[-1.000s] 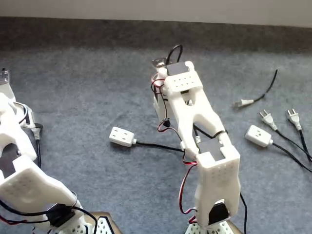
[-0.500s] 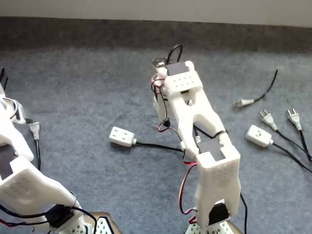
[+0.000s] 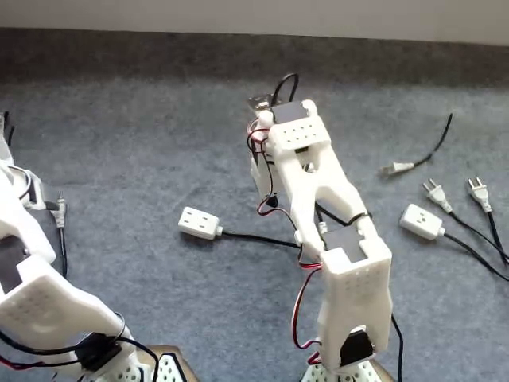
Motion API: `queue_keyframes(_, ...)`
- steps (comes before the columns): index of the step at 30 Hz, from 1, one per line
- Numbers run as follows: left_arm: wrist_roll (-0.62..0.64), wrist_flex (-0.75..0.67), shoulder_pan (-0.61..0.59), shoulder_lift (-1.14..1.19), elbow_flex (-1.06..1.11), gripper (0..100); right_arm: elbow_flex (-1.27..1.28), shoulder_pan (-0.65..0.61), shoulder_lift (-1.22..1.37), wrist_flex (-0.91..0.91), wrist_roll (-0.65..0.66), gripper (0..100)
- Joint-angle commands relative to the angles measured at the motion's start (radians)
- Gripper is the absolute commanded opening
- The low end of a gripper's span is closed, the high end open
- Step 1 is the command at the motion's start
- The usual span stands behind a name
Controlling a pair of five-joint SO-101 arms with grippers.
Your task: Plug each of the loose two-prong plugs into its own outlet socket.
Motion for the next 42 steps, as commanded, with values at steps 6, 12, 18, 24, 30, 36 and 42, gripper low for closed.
queue_keyframes(6,-0.006,-0.167,0.025,-0.039,0.113,24,-0.002,0.012,-0.038,-0.002,-0.006,15.9)
queue_keyframes(12,-0.006,-0.167,0.028,-0.041,0.108,24,-0.002,0.012,-0.038,0.001,-0.006,15.9)
queue_keyframes(18,-0.006,-0.167,0.064,-0.039,0.117,23,-0.001,0.012,-0.038,0.002,-0.006,15.9)
queue_keyframes(24,-0.003,-0.167,0.12,-0.039,0.117,23,-0.001,0.012,-0.038,0.004,-0.006,15.9)
queue_keyframes(30,0.068,-0.183,0.17,0.062,0.107,20,-0.001,0.013,-0.038,0.004,-0.006,15.9)
queue_keyframes(36,0.071,-0.244,0.17,0.18,0.093,6,-0.001,0.013,-0.038,0.004,-0.006,15.9)
queue_keyframes(42,0.068,-0.137,0.148,0.189,-0.03,6,-0.001,0.013,-0.038,0.004,-0.006,15.9)
